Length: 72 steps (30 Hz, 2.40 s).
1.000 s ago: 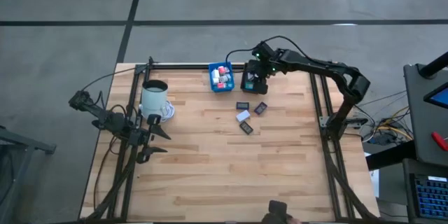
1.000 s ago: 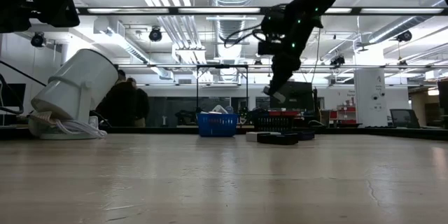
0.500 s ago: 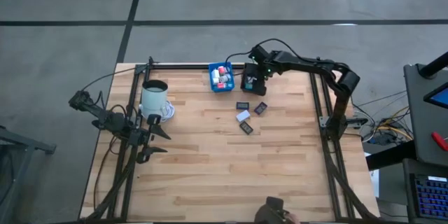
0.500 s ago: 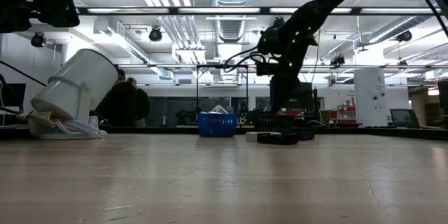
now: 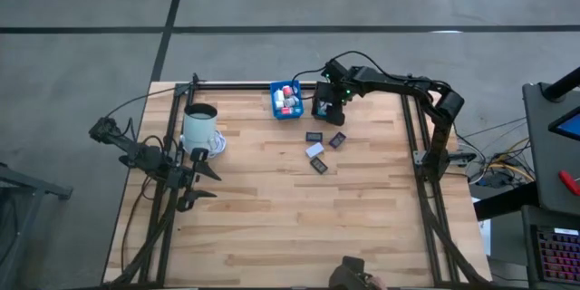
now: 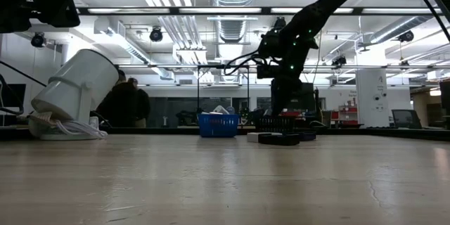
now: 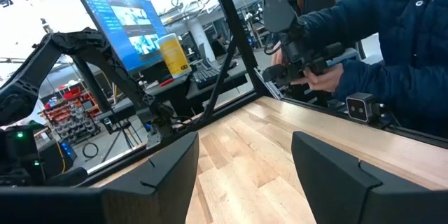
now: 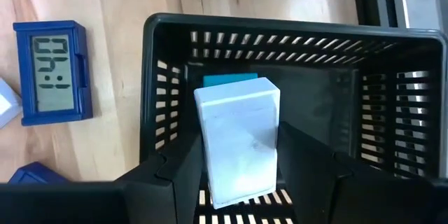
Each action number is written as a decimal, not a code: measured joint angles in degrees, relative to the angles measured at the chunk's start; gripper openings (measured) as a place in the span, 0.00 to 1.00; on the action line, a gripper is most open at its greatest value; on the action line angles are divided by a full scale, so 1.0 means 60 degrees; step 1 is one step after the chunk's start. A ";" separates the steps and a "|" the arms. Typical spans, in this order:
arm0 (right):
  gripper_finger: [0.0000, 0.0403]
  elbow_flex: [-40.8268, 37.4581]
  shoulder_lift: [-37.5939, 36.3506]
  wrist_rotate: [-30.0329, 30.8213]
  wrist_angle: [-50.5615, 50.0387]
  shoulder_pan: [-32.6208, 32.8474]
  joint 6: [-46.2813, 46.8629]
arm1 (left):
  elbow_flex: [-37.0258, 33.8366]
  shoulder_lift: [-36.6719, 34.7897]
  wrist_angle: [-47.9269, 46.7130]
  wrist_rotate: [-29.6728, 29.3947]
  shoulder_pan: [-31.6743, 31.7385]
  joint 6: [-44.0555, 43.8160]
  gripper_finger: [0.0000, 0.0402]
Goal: Pick & Place Office items
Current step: Put the right white digital clock into the black basket, then put the right purple digital clock into the black basket
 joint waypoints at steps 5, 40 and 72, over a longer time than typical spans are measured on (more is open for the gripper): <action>0.41 -0.0001 0.0218 -0.0045 -0.0037 0.0000 -0.0100 | -0.0002 0.0000 0.0000 0.0000 0.0000 0.0000 0.58; 0.53 0.0018 0.0586 0.0057 0.0008 -0.0015 -0.0446 | 0.0001 0.0000 0.0000 0.0000 0.0000 0.0000 0.58; 0.66 0.0065 -0.0640 0.0089 -0.0082 0.0001 -0.0878 | -0.0002 0.0004 0.0003 0.0000 0.0000 0.0000 0.58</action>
